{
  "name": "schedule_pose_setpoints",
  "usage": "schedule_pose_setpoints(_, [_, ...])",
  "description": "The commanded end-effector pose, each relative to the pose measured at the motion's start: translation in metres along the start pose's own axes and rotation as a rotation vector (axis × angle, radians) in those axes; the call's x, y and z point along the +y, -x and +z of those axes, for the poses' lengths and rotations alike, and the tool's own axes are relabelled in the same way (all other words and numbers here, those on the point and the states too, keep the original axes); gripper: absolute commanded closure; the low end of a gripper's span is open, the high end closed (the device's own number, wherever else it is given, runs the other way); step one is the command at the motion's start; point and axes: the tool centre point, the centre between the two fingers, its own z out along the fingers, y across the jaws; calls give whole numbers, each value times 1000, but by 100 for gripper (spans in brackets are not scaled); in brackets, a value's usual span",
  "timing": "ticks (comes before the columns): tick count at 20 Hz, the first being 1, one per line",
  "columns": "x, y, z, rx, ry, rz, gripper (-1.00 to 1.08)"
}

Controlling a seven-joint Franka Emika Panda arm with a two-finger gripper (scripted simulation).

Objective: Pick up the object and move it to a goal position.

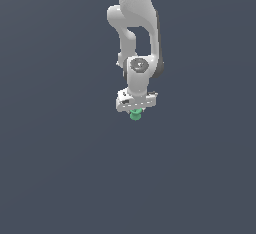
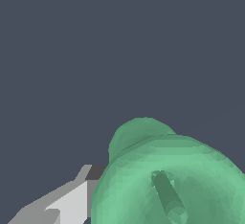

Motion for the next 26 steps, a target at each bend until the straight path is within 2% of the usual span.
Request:
schedule_pose_setpoints(1, [0,0,1,-1,0,0,108])
schedule_pose_setpoints(7, [-2,0,-6,0,0,0,108])
schedule_pose_setpoints(13, [-12,-1,-30,0,0,0,108])
schedule_pose_setpoints(19, [-29,-3,-73,0,1,0,108])
schedule_pose_setpoints(26, [-57,-7,-141,-1,1,-1,108])
